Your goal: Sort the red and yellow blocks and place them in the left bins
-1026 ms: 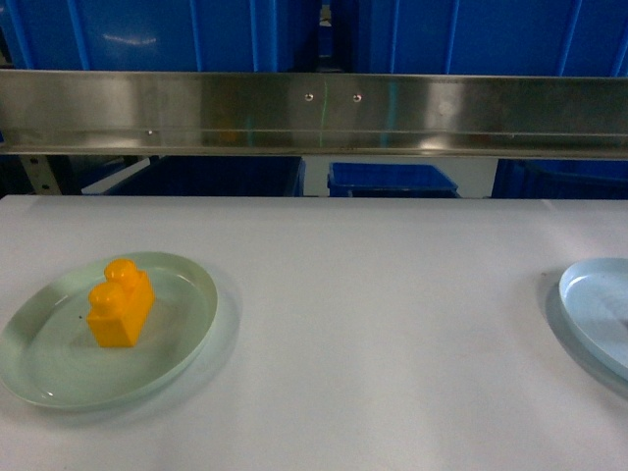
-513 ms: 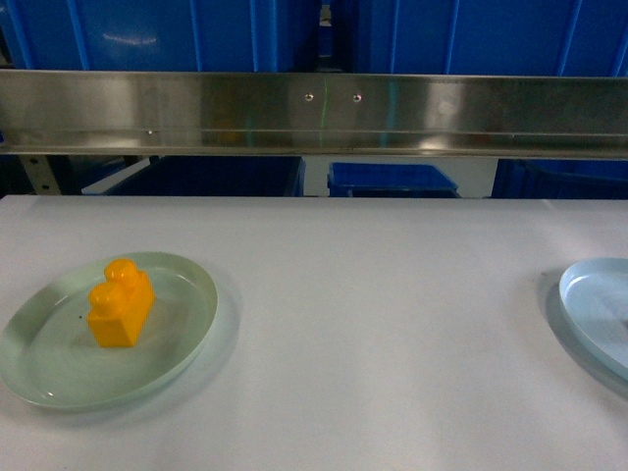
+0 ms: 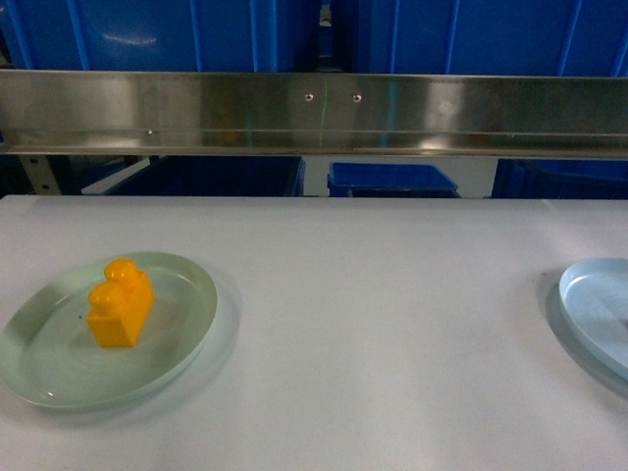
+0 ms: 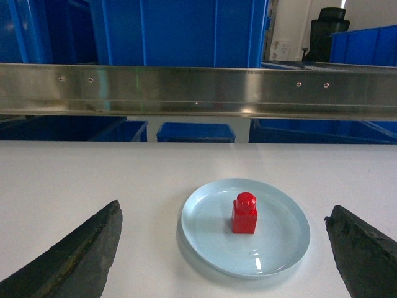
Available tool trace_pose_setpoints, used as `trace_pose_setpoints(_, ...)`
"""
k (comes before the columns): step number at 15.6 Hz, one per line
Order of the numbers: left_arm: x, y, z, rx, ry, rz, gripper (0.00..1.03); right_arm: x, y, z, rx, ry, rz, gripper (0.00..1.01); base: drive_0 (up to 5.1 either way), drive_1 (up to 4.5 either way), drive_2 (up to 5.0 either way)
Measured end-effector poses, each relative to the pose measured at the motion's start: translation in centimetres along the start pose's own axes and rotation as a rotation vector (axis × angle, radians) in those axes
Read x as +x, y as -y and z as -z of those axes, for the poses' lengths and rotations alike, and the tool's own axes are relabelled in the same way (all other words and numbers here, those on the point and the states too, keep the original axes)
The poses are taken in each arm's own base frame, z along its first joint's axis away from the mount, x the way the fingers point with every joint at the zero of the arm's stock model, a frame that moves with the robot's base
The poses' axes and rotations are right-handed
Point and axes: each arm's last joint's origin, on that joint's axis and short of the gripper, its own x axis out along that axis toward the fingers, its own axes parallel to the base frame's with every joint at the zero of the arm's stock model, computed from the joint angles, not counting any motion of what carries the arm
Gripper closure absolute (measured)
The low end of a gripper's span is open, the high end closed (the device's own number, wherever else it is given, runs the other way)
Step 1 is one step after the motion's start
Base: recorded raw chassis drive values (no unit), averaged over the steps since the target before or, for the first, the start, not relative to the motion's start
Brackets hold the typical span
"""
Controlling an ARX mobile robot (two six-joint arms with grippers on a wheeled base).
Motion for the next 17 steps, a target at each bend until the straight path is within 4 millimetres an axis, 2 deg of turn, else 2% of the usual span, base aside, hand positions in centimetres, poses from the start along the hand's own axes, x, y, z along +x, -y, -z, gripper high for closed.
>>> trace_pose_setpoints(13,0.0,0.0,-0.1,0.002,0.012,0.012,0.05,0.0,0.0,0.0,0.000,0.001,-0.001,0.03,0.0,0.00,0.0)
trace_pose_setpoints(15,0.1,-0.2,-0.2,0.010,0.017,0.031,0.05,0.5,-0.6,-0.3,0.001,0.014,-0.020,0.03,0.0,0.00,0.0)
trace_pose_setpoints(17,1.2,0.1,-0.4,0.010,-0.047,0.061,0.05,1.8,-1.3,-0.5,-0.001,-0.017,-0.048,0.03,0.0,0.00,0.0)
